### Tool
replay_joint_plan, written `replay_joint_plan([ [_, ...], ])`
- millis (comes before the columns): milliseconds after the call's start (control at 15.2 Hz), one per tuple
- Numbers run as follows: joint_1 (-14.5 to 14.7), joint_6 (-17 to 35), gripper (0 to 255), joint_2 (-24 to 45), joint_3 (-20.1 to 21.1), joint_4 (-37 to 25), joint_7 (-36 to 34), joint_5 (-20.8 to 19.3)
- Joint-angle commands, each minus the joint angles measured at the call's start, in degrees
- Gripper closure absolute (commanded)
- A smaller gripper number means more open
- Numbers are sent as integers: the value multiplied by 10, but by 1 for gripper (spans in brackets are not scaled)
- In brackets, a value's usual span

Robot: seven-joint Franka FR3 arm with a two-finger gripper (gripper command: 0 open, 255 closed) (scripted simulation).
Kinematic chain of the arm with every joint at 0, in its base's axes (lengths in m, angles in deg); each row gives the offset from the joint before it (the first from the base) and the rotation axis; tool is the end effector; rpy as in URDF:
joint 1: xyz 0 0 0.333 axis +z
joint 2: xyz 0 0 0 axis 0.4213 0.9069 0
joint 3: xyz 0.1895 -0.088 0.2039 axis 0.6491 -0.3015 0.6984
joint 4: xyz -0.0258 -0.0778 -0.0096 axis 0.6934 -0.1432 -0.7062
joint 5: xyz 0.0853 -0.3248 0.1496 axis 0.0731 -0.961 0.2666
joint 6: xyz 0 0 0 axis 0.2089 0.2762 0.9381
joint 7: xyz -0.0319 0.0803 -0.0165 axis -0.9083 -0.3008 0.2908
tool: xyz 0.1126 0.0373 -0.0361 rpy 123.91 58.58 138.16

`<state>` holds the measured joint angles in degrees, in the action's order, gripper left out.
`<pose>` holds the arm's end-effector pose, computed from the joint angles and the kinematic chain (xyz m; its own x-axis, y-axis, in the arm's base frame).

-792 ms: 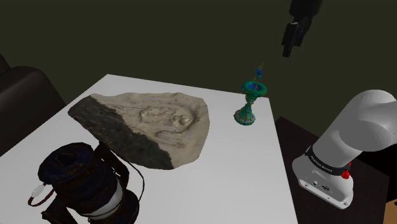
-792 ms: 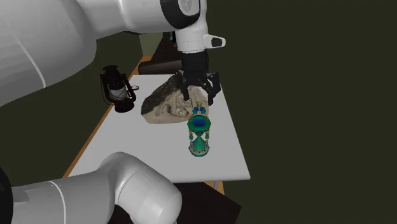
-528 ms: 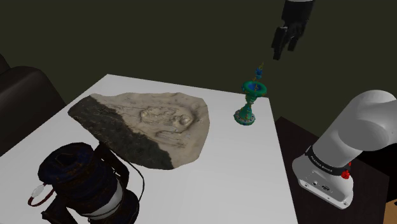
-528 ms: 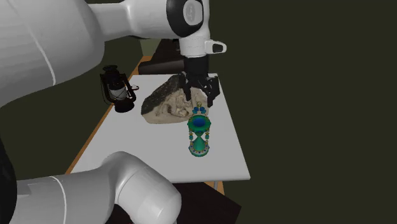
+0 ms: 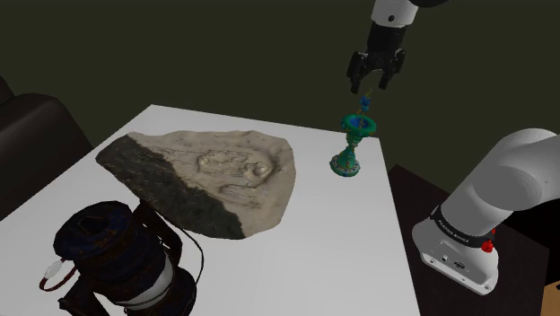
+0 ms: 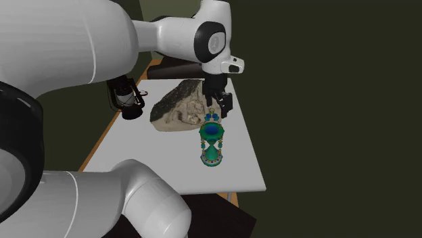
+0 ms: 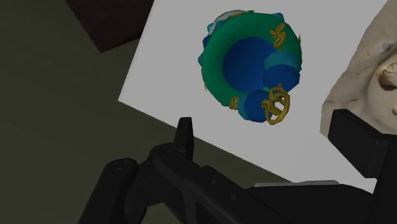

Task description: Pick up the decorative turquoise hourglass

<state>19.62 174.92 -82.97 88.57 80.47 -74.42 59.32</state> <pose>0.3464 0.0257 0.4985 0.9253 -0.3788 0.0196 -0.3792 -0.9250 0.0233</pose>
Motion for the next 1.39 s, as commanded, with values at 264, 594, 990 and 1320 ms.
replay_joint_plan([
  [264, 0, 54, 0, 7, 5, 46, -6, 4],
  [594, 0, 55, 255, 7, 5, 45, -6, 4],
  [990, 0, 55, 255, 7, 5, 45, -6, 4],
  [1320, 0, 23, 255, 4, 3, 17, -6, 3],
])
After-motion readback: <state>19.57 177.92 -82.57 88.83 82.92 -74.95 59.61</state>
